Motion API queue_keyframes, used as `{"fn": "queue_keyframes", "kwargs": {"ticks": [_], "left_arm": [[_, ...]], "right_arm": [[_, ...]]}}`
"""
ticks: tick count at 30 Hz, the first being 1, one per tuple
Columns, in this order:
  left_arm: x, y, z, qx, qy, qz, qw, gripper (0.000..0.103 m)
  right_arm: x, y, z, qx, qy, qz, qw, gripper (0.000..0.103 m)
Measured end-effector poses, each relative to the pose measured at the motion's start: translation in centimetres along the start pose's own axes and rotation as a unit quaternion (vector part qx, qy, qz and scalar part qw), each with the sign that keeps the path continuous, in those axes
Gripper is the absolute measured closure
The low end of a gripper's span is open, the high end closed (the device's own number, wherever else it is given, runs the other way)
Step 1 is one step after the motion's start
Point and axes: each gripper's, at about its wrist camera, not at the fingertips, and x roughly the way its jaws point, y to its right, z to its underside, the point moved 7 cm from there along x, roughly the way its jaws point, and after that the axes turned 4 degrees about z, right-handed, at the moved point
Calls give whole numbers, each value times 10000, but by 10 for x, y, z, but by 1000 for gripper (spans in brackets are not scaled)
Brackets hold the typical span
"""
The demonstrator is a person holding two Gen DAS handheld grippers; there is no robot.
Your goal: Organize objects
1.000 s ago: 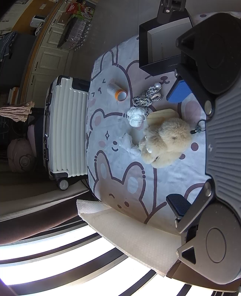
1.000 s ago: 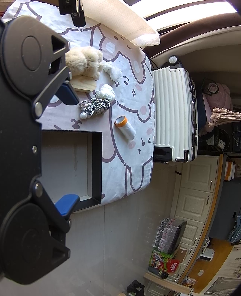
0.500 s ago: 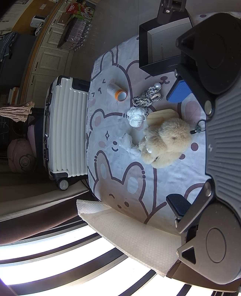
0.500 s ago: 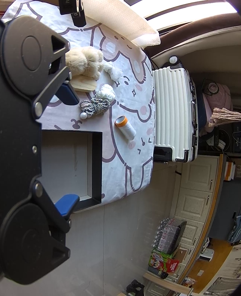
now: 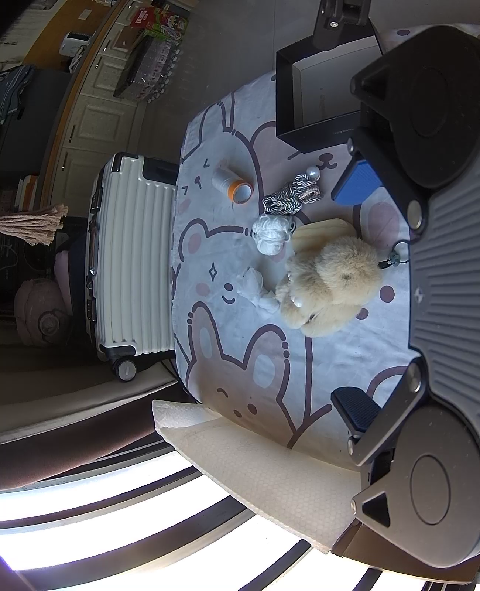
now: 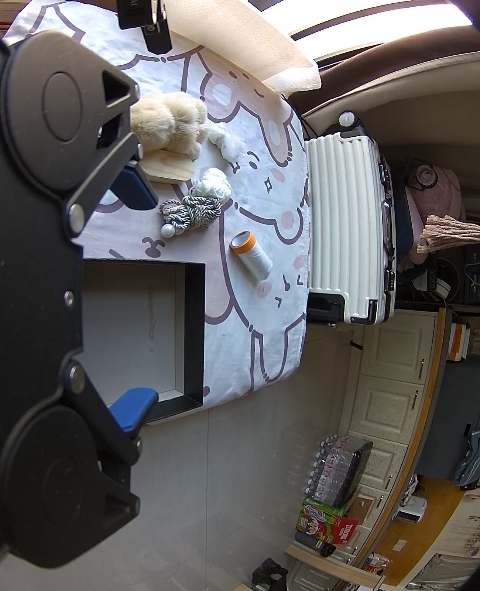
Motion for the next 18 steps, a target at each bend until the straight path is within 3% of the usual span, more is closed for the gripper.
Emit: {"fn": "queue_keyframes", "kwargs": {"ticks": [18], "left_arm": [[-1,2,0,35,2,47,10000,0]], "right_arm": [[0,0,0,1,-9,9,10000,0]]}}
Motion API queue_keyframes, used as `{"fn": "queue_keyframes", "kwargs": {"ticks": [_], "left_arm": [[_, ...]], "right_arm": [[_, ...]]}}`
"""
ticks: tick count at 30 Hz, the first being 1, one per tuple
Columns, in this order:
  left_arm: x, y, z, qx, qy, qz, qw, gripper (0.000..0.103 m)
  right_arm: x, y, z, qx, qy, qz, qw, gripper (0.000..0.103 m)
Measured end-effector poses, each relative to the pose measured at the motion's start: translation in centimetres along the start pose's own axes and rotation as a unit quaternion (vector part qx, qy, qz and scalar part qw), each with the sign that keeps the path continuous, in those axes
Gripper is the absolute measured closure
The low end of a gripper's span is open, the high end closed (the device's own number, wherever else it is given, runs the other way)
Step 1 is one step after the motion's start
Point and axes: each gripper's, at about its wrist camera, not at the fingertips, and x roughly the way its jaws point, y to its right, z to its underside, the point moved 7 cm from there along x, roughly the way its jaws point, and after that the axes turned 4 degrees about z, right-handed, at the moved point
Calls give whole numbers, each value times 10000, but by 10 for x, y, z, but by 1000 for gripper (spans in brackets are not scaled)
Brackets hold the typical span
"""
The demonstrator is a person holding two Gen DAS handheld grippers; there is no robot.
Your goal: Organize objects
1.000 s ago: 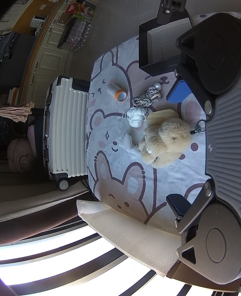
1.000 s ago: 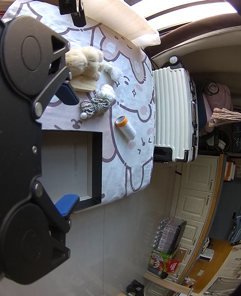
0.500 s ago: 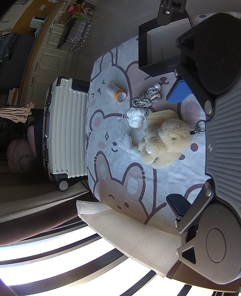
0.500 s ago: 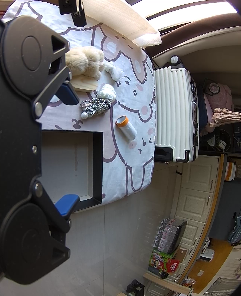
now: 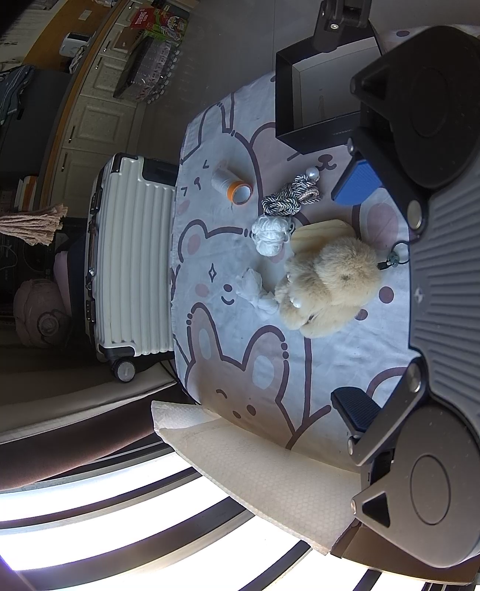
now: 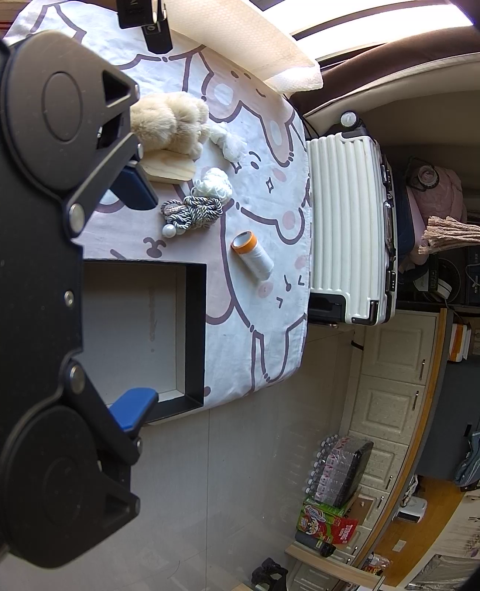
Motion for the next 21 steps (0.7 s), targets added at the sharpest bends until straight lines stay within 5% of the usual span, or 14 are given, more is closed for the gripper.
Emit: {"fn": "queue_keyframes", "kwargs": {"ticks": [21], "left_arm": [[0,0,0,27,-3,42,10000,0]], "right_arm": [[0,0,1,10,-12,12,10000,0]]}}
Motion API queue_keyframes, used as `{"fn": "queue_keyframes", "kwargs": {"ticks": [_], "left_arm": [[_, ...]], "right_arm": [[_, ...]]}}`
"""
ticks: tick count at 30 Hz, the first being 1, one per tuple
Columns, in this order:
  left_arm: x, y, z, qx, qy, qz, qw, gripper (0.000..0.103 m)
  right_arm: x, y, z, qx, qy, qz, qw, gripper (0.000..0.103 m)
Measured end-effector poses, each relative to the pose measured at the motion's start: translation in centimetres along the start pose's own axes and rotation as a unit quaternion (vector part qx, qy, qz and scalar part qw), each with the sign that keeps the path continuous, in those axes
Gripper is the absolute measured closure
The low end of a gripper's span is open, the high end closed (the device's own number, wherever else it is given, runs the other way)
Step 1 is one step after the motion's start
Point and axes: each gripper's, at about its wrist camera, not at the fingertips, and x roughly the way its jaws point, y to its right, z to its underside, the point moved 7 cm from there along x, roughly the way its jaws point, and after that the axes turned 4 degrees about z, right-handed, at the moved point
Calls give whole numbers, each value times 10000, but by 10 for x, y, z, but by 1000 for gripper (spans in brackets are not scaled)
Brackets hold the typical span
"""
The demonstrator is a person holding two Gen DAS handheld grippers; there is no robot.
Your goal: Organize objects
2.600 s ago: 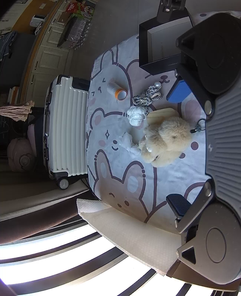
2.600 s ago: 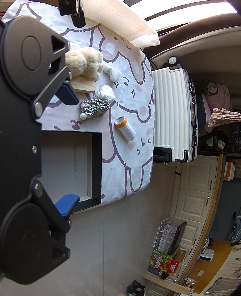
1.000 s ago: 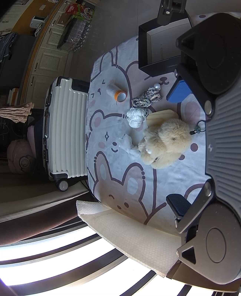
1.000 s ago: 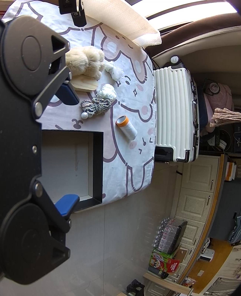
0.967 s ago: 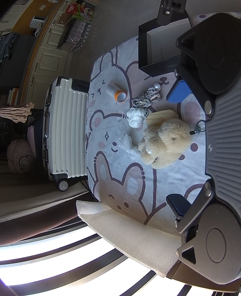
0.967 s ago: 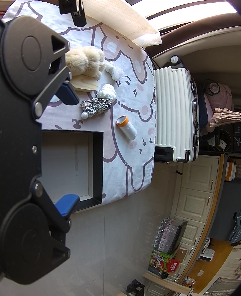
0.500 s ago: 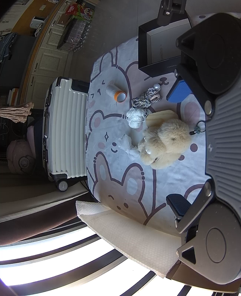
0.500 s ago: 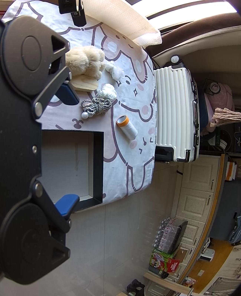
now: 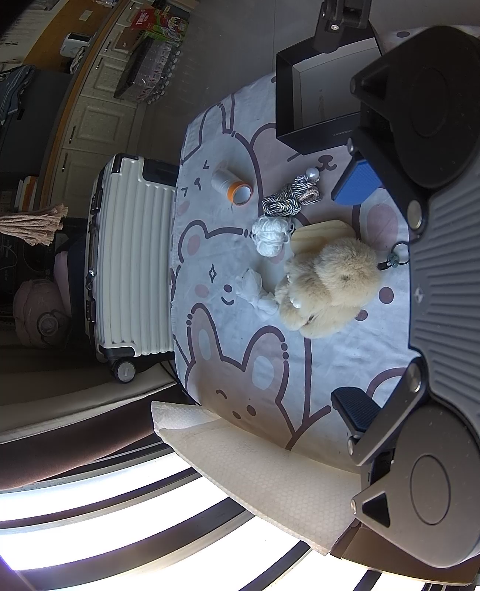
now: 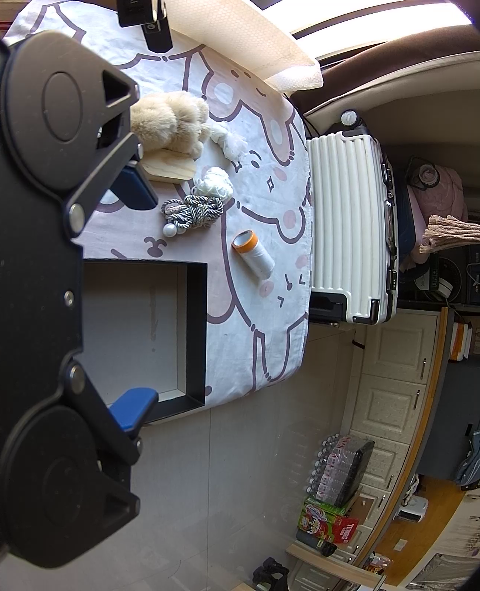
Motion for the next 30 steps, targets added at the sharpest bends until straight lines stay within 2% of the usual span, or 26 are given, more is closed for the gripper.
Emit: {"fn": "queue_keyframes", "kwargs": {"ticks": [30], "left_arm": [[-8,7,2,42,50,127,9999,0]], "right_arm": [[-7,2,2,-6,1,47,10000,0]]}}
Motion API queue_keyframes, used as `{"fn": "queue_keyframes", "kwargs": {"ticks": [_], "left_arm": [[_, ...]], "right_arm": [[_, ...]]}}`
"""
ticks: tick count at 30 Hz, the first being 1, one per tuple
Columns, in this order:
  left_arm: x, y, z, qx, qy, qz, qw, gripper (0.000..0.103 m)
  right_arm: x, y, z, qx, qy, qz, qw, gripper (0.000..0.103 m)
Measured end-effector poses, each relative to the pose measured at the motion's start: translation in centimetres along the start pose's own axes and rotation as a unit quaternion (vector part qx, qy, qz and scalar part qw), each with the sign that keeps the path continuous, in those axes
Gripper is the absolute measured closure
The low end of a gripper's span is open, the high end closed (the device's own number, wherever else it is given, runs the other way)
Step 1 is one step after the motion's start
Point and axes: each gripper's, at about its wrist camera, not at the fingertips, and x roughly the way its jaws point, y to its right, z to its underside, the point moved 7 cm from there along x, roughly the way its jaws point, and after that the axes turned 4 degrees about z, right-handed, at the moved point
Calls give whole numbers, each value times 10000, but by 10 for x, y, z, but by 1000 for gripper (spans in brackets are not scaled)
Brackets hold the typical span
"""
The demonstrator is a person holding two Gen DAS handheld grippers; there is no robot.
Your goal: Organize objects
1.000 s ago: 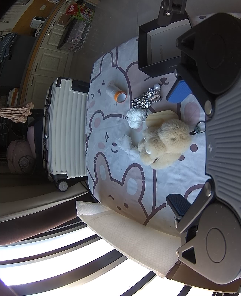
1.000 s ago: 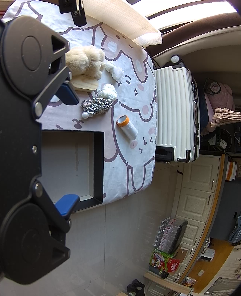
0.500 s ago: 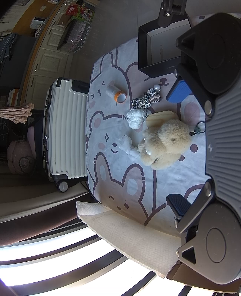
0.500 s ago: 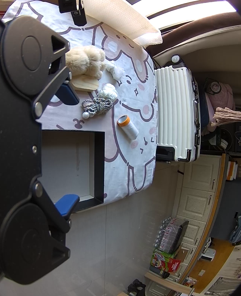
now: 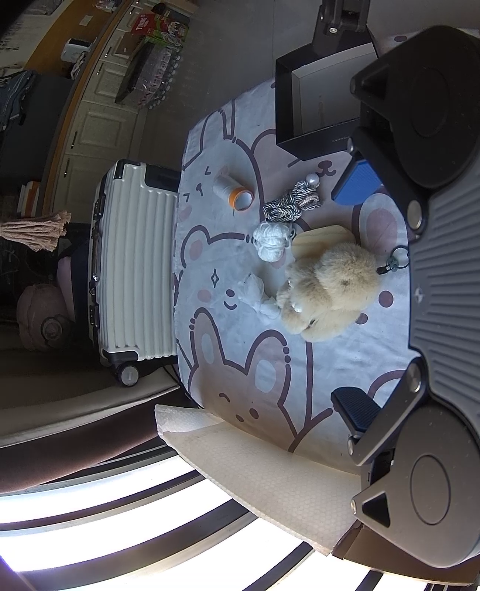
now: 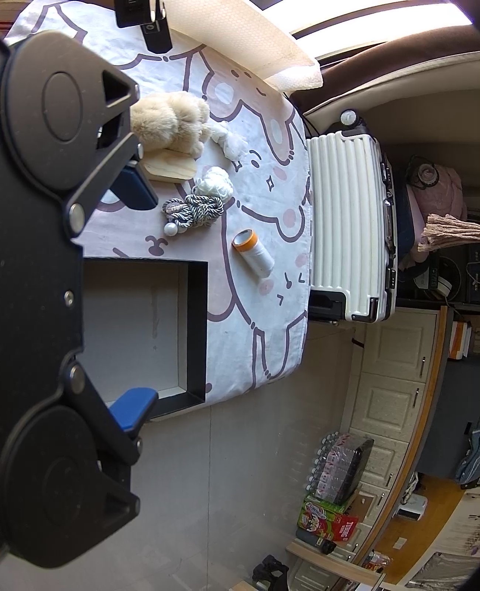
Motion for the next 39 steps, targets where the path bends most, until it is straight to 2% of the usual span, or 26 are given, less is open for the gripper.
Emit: {"fn": "queue_keyframes", "kwargs": {"ticks": [10,15,18,28,32,39], "left_arm": [[-18,-9,-9,-137,330,117,9993,0],[-20,-19,-21,-246,470,-26,9986,0],[-19,-25,-32,-296,583,-89,9978,0],[-9,-36,-79,-366,902,126,9952,0],[7,-39,-90,-356,850,15,9957,0],[47,-53,-95,-784,596,-12,9951,0]], "right_arm": [[-14,-6,-10,25,138,-77,9999,0],[-11,-11,-24,130,172,-194,9996,0],[-7,-17,-39,178,222,-273,9992,0],[14,-44,-89,121,365,-503,9980,0],[28,-54,-104,264,382,-666,9967,0],[65,-66,-116,509,432,-891,9938,0]]}}
